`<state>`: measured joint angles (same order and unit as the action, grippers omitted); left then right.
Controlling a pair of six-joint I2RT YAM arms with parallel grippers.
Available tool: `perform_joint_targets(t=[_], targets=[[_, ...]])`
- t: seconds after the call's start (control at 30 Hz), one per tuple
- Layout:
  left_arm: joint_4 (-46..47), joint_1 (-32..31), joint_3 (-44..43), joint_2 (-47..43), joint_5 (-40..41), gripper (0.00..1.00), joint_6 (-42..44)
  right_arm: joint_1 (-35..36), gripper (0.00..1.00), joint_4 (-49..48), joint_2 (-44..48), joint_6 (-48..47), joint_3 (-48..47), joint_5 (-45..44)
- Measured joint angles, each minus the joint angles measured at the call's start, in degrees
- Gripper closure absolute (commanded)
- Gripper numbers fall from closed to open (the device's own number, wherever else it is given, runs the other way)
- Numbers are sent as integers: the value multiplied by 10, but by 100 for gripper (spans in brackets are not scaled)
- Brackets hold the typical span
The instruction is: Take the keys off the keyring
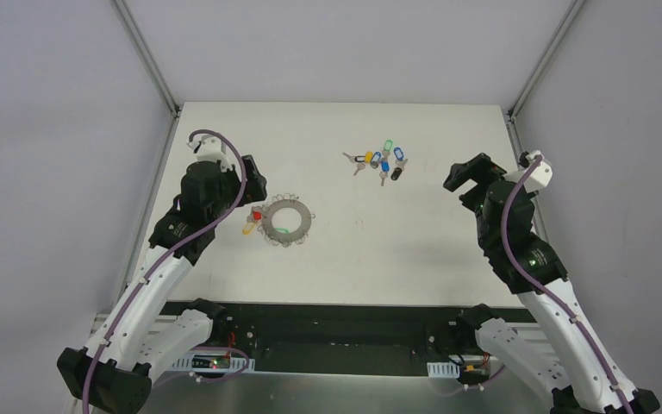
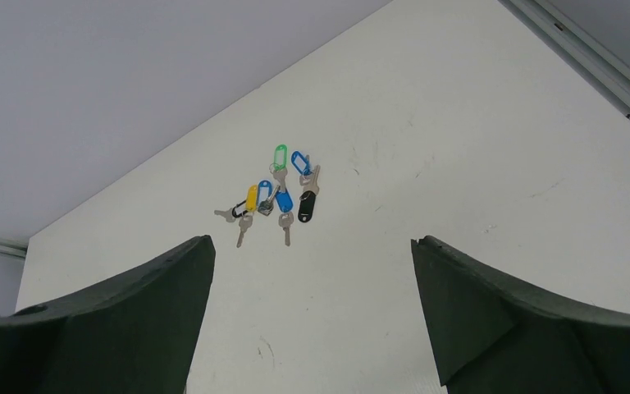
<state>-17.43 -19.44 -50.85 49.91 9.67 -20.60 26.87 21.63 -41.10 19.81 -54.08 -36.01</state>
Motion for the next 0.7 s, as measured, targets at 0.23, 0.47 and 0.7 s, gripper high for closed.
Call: perform_joint_targets(t=[0.23,0.47,0.7], targets=[[2,0,3,3,14,1,10,0,1,0,-9,0,0,3],[-22,0,3,21,-20,1,68,0,1,14,-109,15,-62,77],[-26,0,2,103,-24,11,80,69,1,-3,-232,38,-88,127]])
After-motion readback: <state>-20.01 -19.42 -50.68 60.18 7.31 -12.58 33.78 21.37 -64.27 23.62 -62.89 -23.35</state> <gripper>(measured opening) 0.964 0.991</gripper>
